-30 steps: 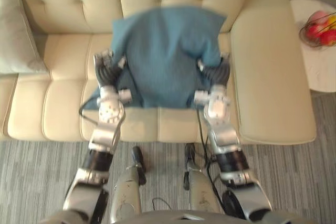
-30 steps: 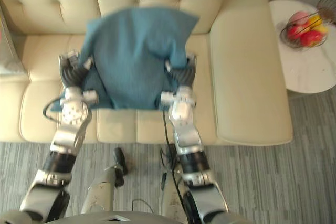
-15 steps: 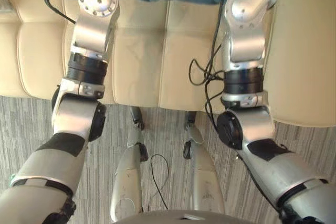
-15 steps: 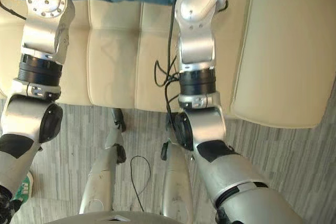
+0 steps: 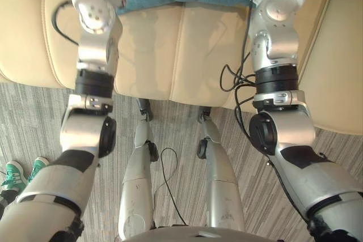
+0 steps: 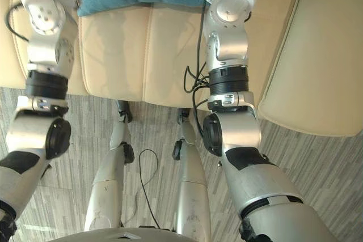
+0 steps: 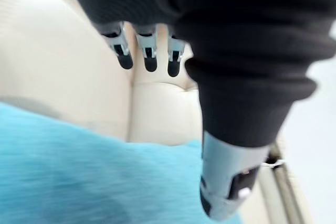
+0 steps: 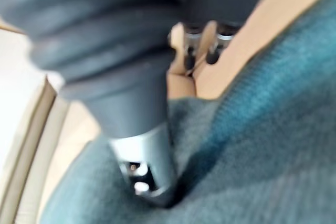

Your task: Pick up cushions and gather them together orderly.

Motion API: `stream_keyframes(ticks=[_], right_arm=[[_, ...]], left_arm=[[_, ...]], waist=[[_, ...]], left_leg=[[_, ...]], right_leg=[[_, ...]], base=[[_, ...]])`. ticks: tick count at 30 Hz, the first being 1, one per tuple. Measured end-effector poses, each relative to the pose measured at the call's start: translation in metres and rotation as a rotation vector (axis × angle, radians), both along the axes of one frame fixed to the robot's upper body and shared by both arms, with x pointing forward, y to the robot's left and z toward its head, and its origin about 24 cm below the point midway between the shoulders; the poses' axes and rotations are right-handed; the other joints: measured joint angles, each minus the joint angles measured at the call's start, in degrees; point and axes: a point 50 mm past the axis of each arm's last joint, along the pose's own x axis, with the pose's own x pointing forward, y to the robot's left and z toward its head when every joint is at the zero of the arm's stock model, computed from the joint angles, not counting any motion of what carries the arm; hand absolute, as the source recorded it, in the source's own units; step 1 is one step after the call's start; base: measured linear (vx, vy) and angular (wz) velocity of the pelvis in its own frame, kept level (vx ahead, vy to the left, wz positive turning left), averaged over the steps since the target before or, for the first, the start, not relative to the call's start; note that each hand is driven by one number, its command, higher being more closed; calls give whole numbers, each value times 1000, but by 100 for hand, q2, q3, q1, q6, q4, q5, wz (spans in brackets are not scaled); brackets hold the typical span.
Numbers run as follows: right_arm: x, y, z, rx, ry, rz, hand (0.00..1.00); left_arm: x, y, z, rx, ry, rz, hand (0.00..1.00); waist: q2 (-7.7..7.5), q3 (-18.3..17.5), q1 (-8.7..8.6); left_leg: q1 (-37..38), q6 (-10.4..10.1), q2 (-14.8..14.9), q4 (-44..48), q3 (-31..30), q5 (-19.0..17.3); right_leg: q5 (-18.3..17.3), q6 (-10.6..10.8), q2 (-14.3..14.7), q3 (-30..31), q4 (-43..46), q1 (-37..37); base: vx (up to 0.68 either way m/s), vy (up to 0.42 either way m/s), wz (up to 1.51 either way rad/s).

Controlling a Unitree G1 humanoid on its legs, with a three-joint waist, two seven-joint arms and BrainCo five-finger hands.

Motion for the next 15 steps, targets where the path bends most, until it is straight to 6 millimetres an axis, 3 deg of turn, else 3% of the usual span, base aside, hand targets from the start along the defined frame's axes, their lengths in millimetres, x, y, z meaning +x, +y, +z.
stream_keyframes(ticks=[3, 7, 11, 15], right_arm=[[1, -8, -23, -3, 42, -15, 0], [1, -16, -53, -29, 103, -12, 0], [-15, -26, -73, -64, 92, -21, 0], [-47, -65, -112, -94, 135, -127, 0]], left_arm=[[5, 4, -39, -2, 115, -6, 0], [3, 11, -61, 2, 165, -3, 0], [-10, 31, -72, 1, 144, 31, 0], [-35, 57, -99, 13, 149, 87, 0]], waist=[[0, 0, -24], [-27, 25, -23], [-34, 29, -37], [-39, 31, -69]], left_leg=[[21, 0, 24, 0, 65, 0], [202, -1, 29, 0, 135, -1], [462, -1, 32, 1, 243, -5], [1074, 36, 51, 25, 259, -129]], right_leg=[[-128, -39, 1, 27, 294, -126], [-258, -73, -4, 129, 603, -140], [-322, -72, 3, 239, 784, -37], [-506, -71, 24, 268, 903, 518]], base=[[0, 0, 0], [-21, -20, -3], [-36, -52, -8], [-30, -104, -1]])
